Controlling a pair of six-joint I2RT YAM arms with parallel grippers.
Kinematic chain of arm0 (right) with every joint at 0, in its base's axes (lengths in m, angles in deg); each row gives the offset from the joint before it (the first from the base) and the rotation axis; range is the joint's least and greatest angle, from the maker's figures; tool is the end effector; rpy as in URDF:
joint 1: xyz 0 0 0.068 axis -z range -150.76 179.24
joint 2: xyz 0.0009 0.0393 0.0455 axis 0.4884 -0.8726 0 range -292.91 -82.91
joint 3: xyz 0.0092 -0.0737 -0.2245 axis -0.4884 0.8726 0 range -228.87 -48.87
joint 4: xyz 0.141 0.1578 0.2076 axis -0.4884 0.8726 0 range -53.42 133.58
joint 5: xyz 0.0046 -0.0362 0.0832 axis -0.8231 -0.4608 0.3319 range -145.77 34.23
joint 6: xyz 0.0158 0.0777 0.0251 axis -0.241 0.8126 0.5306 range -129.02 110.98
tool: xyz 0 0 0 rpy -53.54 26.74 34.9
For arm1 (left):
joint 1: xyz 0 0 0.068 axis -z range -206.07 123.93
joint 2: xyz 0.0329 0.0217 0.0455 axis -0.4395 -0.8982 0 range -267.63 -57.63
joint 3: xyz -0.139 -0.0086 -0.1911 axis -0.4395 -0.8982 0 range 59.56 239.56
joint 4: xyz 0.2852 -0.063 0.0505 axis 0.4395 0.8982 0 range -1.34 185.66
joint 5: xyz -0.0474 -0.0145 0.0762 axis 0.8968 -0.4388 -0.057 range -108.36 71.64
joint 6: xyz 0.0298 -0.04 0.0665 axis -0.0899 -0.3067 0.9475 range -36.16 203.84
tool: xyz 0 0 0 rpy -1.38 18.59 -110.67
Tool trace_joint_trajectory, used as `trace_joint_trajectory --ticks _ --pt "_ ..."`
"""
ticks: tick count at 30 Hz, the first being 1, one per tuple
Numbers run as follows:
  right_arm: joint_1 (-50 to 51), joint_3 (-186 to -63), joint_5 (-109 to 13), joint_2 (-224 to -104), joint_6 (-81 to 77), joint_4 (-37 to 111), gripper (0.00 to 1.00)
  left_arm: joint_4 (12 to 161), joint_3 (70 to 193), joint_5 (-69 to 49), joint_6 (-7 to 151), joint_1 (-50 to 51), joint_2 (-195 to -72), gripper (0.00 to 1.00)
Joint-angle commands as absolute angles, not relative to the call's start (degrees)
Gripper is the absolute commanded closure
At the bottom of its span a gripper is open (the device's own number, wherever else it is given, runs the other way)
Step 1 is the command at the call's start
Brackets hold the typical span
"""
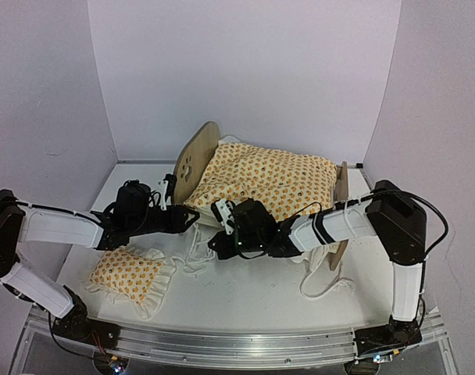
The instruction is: Set up the pet bed
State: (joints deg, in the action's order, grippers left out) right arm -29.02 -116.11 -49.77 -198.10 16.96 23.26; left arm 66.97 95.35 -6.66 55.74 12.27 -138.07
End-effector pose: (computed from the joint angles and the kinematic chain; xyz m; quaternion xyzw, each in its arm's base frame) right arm 0.2408 0.4038 0.0659 -0.2692 0.8427 0.3455 0.3131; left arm 0.2723 -0.2341 0.1245 0.1301 0.8210 -0.3721 0.4130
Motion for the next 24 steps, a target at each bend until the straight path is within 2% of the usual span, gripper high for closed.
trace_joint_trajectory --ticks 1,12,15,19,23,24 --pt "-28.9 -119.2 -50.8 -194.4 16.6 23.2 1.0 69.4 99.9 -15.1 62.3 14.6 -141.6 0.55" --pt "-28.9 -119.6 -49.9 -193.3 16.0 22.3 1.0 69.9 105.6 -25.6 65.1 16.7 -148.3 0.62" --pt "-28.9 -119.5 -49.9 -193.0 16.2 22.3 1.0 70.2 106.5 -27.1 64.7 16.7 -149.5 0.67" --pt "-28.9 -119.7 -50.3 -193.0 16.1 22.3 1.0 70.2 107.4 -27.9 65.5 16.7 -149.6 0.76" --pt "-28.8 -121.2 -52.8 -193.6 15.8 22.2 1.0 72.1 107.7 -26.8 66.4 16.6 -148.1 0.98" --pt "-28.8 -122.0 -53.5 -194.0 15.6 22.1 1.0 72.4 107.2 -26.3 66.3 16.6 -147.4 1.0"
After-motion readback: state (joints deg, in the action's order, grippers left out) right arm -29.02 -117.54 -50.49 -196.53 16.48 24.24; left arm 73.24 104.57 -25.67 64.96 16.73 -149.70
